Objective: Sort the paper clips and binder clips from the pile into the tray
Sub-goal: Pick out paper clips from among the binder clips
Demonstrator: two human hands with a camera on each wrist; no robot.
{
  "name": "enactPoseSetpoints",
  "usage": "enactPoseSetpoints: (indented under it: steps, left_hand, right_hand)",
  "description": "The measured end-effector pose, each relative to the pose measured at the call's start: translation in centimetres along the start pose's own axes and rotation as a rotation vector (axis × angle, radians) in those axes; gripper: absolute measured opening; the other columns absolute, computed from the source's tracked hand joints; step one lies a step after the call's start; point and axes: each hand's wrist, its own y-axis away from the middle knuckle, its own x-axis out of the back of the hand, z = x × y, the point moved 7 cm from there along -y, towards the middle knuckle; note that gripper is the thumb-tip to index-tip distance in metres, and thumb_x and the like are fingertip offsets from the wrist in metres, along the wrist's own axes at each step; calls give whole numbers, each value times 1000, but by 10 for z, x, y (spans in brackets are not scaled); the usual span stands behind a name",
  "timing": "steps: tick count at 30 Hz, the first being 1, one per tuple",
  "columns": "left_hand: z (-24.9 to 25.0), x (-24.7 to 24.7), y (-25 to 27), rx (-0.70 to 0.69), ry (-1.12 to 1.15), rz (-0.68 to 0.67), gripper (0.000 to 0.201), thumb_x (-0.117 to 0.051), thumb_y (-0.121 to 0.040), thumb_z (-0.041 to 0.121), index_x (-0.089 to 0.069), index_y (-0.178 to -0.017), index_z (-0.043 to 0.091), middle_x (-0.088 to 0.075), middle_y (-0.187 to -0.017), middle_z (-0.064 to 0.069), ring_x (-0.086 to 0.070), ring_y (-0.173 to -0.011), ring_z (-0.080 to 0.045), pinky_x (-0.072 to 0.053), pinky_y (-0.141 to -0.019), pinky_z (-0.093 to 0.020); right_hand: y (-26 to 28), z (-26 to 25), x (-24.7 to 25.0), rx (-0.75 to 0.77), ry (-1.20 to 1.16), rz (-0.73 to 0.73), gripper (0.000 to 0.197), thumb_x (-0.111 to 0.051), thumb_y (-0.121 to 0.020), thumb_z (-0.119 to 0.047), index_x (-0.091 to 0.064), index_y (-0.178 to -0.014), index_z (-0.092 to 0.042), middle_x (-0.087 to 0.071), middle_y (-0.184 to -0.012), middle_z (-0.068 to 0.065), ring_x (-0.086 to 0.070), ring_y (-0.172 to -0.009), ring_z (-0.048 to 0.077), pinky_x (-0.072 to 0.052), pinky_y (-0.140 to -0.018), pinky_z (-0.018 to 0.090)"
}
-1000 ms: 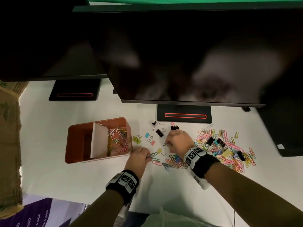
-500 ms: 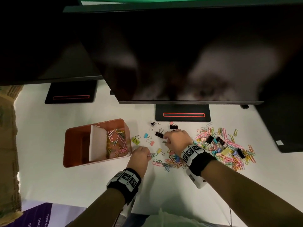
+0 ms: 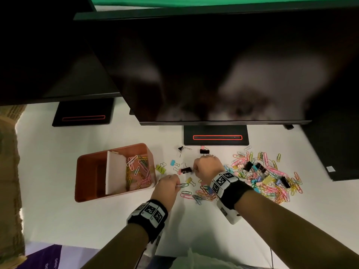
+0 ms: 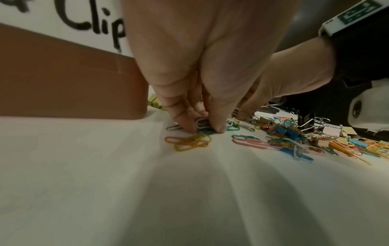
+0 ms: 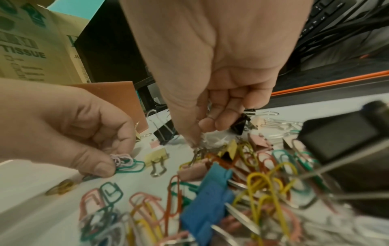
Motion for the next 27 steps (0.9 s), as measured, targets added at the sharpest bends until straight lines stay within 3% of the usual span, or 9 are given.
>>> enactPoseSetpoints:
  steps: [3,6,9,13,16,19,22,25,27]
  left_hand:
    - [-2,1,1,15,53,7,19,-56,-87,12,-56,-106,12,-57,-90,-2,-54,-88,-19,-39,-73,-23]
    - [-4,0,1,38,101,6,38,-57,-86,11,-49,-122,20,-56,-86,2,-55,-84,-16,-45,-77,-26]
    - [1,-1,0,5,28,-15,17,-52,-88,10,-59,-103,10,-59,-97,-6,-54,-95,-22,-37,-76,-22]
    - [6,-2,3,-11,1,-30,17,-46,-90,9,-59,-101,8,-59,-104,-9,-51,-99,-23,-38,-83,-26]
    - [27,20,11,-87,73,31,14,-46,-92,13,-58,-98,11,-58,-100,-6,-53,-95,-22,-43,-81,-28]
    - [46,76,26,-160,159,202,8,-53,-90,14,-60,-93,12,-56,-91,1,-54,-78,-13,-43,-70,-19]
    - [28,132,36,-90,205,315,6,-58,-88,13,-61,-93,13,-54,-83,5,-51,-67,-8,-39,-62,-16]
    - [-17,166,39,42,188,374,10,-63,-85,12,-62,-94,13,-62,-84,1,-58,-76,-14,-44,-70,-23]
    - [-47,171,38,150,197,379,11,-67,-81,14,-64,-92,12,-66,-85,-2,-61,-77,-15,-49,-75,-27]
  right_hand:
    - [3,0,2,16,-10,27,24,-64,-83,-19,-62,-107,-17,-58,-109,2,-59,-94,23,-51,-86,35]
    - [10,4,6,31,-73,15,27,-63,-86,-23,-61,-112,-18,-63,-110,1,-61,-97,22,-51,-88,35]
    - [19,10,17,14,-186,109,23,-51,-95,-26,-59,-115,-18,-65,-113,3,-61,-99,22,-50,-88,33]
    - [33,16,29,-4,-314,182,25,-51,-95,-25,-60,-117,-16,-65,-115,5,-61,-103,22,-50,-89,33]
    - [43,14,43,42,-344,273,24,-53,-94,-23,-62,-115,-14,-66,-113,4,-61,-101,21,-50,-90,33]
    - [51,-4,67,120,-387,386,24,-56,-93,-23,-64,-113,-14,-66,-108,5,-63,-97,21,-51,-86,34]
    - [55,-40,92,217,-462,453,27,-57,-92,-22,-61,-119,-16,-66,-106,4,-63,-91,18,-51,-82,29]
    - [49,-91,108,308,-518,444,29,-58,-92,-21,-59,-120,-18,-66,-105,3,-60,-82,14,-52,-76,26]
    - [40,-123,108,360,-513,418,29,-59,-91,-22,-60,-119,-17,-68,-105,4,-62,-87,17,-52,-84,30]
